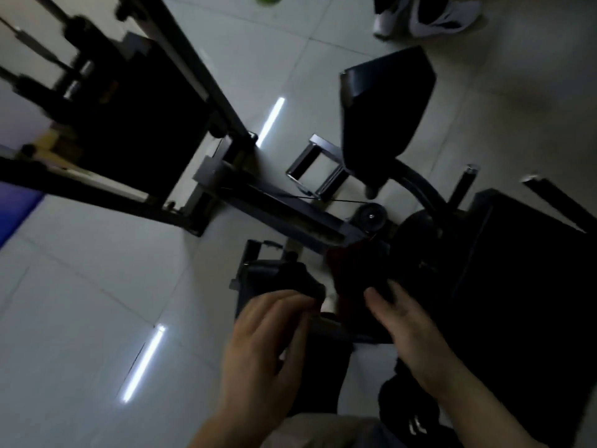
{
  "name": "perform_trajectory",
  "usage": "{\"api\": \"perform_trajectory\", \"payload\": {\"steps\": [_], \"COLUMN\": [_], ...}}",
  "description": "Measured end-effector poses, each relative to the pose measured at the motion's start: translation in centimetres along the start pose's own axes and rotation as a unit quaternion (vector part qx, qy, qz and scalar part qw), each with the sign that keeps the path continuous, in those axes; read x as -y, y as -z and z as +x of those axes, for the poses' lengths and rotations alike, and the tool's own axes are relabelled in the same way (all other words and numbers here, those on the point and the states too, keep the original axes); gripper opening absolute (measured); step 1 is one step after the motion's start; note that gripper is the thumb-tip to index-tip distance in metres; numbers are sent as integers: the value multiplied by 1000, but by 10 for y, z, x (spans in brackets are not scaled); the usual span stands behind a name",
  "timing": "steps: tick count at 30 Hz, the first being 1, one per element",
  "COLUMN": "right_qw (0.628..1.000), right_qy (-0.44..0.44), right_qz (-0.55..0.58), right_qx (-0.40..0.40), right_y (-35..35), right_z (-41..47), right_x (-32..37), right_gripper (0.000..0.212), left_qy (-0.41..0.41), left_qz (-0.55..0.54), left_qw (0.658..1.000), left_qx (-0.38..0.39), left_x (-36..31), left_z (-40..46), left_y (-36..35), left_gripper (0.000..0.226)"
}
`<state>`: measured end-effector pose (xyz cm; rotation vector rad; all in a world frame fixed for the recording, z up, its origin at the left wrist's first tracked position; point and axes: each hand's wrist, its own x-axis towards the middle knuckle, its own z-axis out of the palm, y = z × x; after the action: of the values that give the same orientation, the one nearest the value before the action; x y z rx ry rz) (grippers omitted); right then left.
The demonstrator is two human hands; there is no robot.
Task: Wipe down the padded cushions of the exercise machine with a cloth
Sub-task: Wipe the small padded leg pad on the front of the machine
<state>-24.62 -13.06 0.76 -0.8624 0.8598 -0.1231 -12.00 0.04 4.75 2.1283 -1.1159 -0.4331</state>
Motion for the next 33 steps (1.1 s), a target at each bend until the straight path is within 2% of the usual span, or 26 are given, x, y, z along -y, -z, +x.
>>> {"api": "perform_trajectory", "payload": {"steps": [1,2,4,6,8,9,11,12,14,16,18,20,23,25,27,30,33], "right_qw": [999,994,957,892,861,857,867,883,929,955,965,975,993,994,989,993,984], "right_qy": [1,13,69,125,182,206,204,172,52,-84,-131,-125,-52,8,32,-21,-86], "right_qz": [-34,-82,-248,-430,-475,-467,-441,-423,-362,-286,-227,-184,-101,-109,-141,-114,-151], "right_qx": [34,76,130,65,-28,-63,-106,-104,-55,0,6,-17,-27,-1,37,33,24], "right_y": [-22,-43,-81,-104,-116,-118,-114,-110,-99,-88,-82,-80,-78,-75,-75,-79,-75], "right_z": [3,8,21,34,51,59,83,97,127,154,161,153,116,104,111,136,168], "right_x": [-9,-21,-55,-79,-84,-79,-68,-58,-37,-24,-24,-32,-40,-41,-44,-59,-84], "right_gripper": [33,39,50,57,53,49,43,38,29,23,26,30,27,19,20,20,31], "left_qy": [8,45,187,344,440,453,448,440,412,388,378,383,399,406,418,454,478], "left_qz": [-2,-10,-85,-252,-365,-384,-373,-363,-345,-333,-328,-333,-341,-340,-350,-347,-328], "left_qw": [1000,998,978,904,817,800,807,816,836,851,857,854,846,845,837,821,814], "left_qx": [-30,-53,-44,26,74,88,93,95,114,120,120,116,99,78,51,-7,-44], "left_x": [11,23,60,82,96,99,102,104,110,111,111,113,112,112,109,105,101], "left_z": [-1,1,6,14,15,15,14,13,14,16,18,19,21,21,18,3,-11], "left_y": [13,23,23,8,-7,-9,-12,-13,-13,-14,-16,-17,-17,-20,-22,-29,-37], "left_gripper": [19,19,21,34,58,65,63,60,58,54,56,63,62,62,56,49,52]}}
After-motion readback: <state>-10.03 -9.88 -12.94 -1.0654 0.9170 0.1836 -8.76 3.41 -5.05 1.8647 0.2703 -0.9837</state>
